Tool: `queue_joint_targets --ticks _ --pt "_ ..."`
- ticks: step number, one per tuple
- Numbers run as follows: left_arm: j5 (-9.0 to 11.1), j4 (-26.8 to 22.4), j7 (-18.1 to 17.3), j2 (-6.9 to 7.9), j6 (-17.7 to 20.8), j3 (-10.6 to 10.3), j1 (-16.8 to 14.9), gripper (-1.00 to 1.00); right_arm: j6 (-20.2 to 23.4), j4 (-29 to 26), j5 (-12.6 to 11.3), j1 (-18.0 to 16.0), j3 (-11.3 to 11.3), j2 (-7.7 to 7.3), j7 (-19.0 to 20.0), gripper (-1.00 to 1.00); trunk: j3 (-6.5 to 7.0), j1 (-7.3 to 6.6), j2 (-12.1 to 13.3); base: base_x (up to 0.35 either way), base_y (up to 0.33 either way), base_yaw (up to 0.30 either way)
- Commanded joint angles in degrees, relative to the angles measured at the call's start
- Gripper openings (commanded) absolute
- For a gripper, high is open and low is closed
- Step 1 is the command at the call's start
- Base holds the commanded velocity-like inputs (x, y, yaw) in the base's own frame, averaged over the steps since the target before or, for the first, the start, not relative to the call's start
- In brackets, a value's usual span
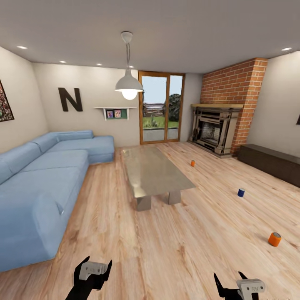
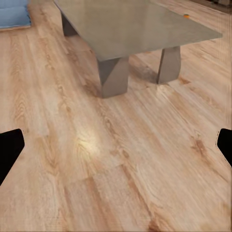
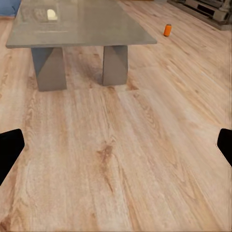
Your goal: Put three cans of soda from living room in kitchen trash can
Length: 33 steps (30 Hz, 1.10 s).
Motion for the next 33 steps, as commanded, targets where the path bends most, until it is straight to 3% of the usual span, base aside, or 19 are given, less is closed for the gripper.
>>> queue_joint_targets --ticks 1,16,33 --pt "0.0 0.0 0.0 0.0 0.0 0.0 0.0 1.0 0.0 0.0 0.0 0.0 0.0 0.0 0.0 1.0 0.02 0.0 0.0 0.116 0.0 -0.252" --pt "0.0 0.0 0.0 -0.01 -0.1 0.0 0.0 1.0 0.1 0.0 -0.1 0.0 0.0 0.01 0.0 1.0 -0.52 0.0 0.0 0.112 0.0 -0.079" --pt "0.0 0.1 0.1 -0.03 -0.1 0.0 0.0 1.0 0.1 0.0 -0.1 0.0 0.0 -0.03 0.0 1.0 -1.84 0.0 0.0 0.016 -0.018 -0.13"
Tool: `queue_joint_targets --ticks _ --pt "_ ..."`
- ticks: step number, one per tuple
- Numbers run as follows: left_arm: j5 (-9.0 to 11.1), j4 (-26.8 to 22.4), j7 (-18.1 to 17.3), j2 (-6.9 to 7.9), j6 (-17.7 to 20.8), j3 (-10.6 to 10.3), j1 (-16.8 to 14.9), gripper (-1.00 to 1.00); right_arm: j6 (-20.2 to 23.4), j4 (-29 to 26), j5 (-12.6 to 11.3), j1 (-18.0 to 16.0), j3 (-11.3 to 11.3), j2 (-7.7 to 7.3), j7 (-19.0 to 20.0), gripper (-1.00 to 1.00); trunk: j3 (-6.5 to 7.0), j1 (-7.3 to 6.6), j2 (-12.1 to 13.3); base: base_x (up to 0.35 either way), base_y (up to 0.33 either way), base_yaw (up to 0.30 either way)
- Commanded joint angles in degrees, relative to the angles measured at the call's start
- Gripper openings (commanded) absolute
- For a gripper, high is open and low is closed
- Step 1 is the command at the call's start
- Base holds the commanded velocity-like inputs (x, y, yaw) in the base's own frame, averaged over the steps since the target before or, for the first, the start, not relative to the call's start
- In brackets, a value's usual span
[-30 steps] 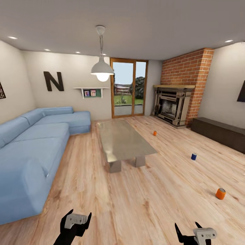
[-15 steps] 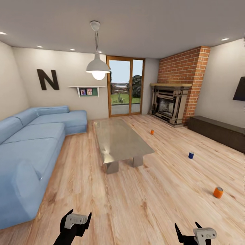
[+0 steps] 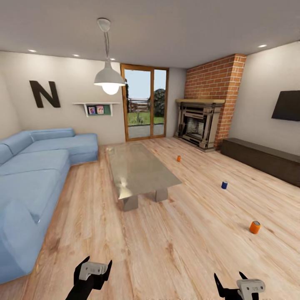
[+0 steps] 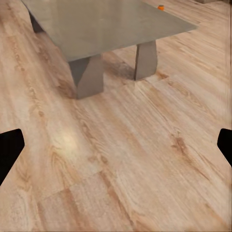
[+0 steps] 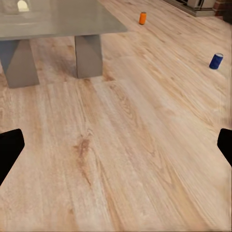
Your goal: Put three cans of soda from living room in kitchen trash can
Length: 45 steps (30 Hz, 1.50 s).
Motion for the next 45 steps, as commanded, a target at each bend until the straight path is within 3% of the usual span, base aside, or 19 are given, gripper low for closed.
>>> queue_joint_targets --ticks 1,45 --pt "0.0 0.0 0.0 -0.02 0.0 0.0 0.0 1.0 0.0 0.0 0.0 0.0 0.0 0.0 0.0 1.0 -0.08 0.0 0.0 0.001 -0.222 -0.146" --pt "-0.2 0.1 0.0 0.04 0.1 -0.1 0.0 1.0 0.0 0.1 0.0 0.0 0.0 0.04 0.0 1.0 -3.39 0.0 0.0 0.099 -0.275 -0.147"
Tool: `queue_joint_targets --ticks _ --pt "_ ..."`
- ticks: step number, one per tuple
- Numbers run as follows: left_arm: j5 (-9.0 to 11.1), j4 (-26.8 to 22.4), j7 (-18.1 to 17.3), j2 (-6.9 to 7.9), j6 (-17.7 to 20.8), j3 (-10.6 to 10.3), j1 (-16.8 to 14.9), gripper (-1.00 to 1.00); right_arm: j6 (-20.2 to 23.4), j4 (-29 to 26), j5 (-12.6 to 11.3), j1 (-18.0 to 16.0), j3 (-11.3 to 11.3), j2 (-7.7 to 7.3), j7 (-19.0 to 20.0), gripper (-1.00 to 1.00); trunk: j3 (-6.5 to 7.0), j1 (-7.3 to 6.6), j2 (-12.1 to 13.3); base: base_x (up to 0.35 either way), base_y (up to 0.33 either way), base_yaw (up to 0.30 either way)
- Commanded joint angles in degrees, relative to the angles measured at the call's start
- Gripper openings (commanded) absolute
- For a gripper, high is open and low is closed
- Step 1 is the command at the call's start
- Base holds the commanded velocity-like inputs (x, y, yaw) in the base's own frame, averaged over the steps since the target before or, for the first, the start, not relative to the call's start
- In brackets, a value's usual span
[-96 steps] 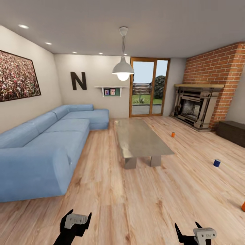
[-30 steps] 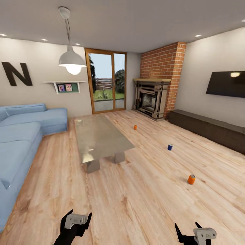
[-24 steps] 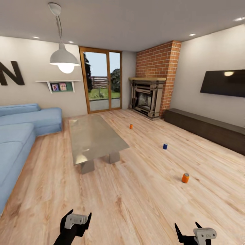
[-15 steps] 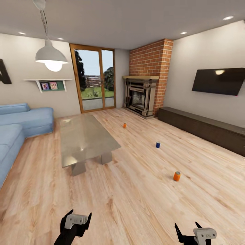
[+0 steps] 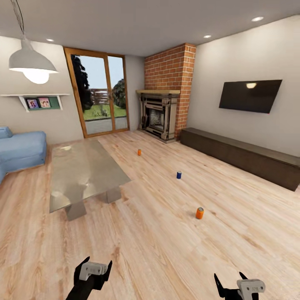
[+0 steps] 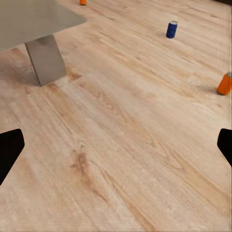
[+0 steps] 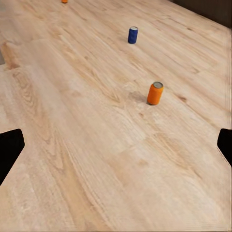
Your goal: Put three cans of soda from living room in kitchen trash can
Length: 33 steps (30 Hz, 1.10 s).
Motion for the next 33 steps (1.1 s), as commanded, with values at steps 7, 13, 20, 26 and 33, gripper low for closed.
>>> queue_joint_targets --ticks 7,13,20,26,33 --pt "0.0 0.0 0.0 0.0 0.0 0.0 0.0 1.0 0.0 0.0 0.0 0.0 0.0 0.0 0.0 1.0 -0.53 0.0 0.0 0.12 -0.277 -0.148" --pt "0.2 0.0 0.0 -0.05 -0.1 0.1 0.0 1.0 0.0 0.0 0.0 0.0 -0.1 0.0 0.0 1.0 -0.98 0.0 0.0 0.072 -0.22 -0.148" --pt "0.2 0.0 0.0 -0.08 -0.1 0.1 0.0 1.0 0.0 0.0 0.0 0.0 -0.1 0.0 0.0 1.0 -1.5 0.0 0.0 0.013 -0.052 -0.148" --pt "0.2 -0.1 0.0 -0.09 0.0 0.1 0.0 1.0 0.0 0.0 0.0 0.0 -0.2 0.0 0.0 1.0 -1.95 0.0 0.0 0.075 0.03 -0.149" --pt "0.2 0.0 0.0 -0.09 0.0 0.0 0.0 1.0 0.0 0.0 0.0 0.0 -0.2 0.0 0.0 1.0 -2.47 0.0 0.0 0.251 0.138 -0.143"
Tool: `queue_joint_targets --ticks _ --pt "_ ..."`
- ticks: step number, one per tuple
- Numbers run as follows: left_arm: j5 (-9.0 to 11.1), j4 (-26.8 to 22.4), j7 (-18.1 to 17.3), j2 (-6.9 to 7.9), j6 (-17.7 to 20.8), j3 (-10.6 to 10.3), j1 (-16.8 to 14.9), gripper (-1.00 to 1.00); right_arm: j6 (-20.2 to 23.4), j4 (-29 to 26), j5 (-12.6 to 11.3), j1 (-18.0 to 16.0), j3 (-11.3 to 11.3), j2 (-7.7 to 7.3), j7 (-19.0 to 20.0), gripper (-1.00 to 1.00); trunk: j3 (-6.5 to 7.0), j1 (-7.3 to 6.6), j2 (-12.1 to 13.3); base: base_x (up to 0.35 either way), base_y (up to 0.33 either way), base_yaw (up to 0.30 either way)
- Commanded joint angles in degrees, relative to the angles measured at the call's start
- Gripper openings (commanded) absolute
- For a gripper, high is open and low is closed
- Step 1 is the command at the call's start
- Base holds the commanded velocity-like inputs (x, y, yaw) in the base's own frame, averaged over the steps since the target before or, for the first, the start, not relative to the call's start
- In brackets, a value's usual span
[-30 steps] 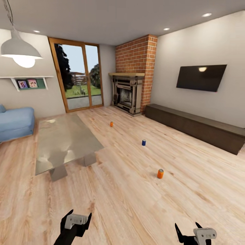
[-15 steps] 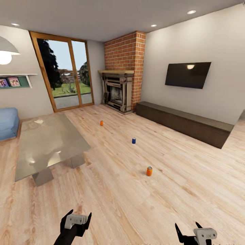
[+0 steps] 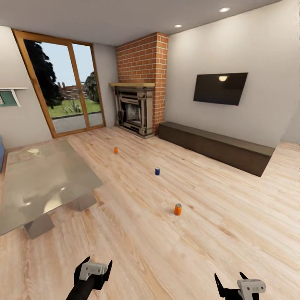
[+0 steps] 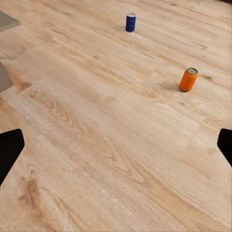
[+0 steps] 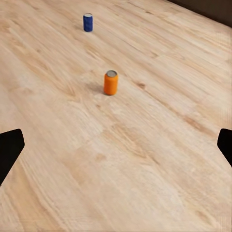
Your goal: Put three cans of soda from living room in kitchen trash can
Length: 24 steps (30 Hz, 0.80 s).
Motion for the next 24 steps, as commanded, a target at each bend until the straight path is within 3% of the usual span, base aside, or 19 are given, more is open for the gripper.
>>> queue_joint_targets --ticks 1,10,24 --pt "0.0 0.0 0.0 0.0 0.0 0.0 0.0 1.0 0.0 0.0 0.0 0.0 0.0 0.0 0.0 1.0 -0.05 0.0 0.0 0.293 0.132 -0.075" --pt "0.0 0.0 0.1 0.03 -0.1 0.0 0.1 1.0 0.0 0.0 0.0 0.0 0.0 0.0 0.0 1.0 -0.07 0.0 0.0 0.251 0.054 -0.069" --pt "0.0 0.0 0.0 0.03 -0.1 0.0 0.1 1.0 -0.2 0.0 0.0 0.0 -0.2 0.0 0.0 1.0 0.79 0.0 0.0 0.031 0.005 -0.166"
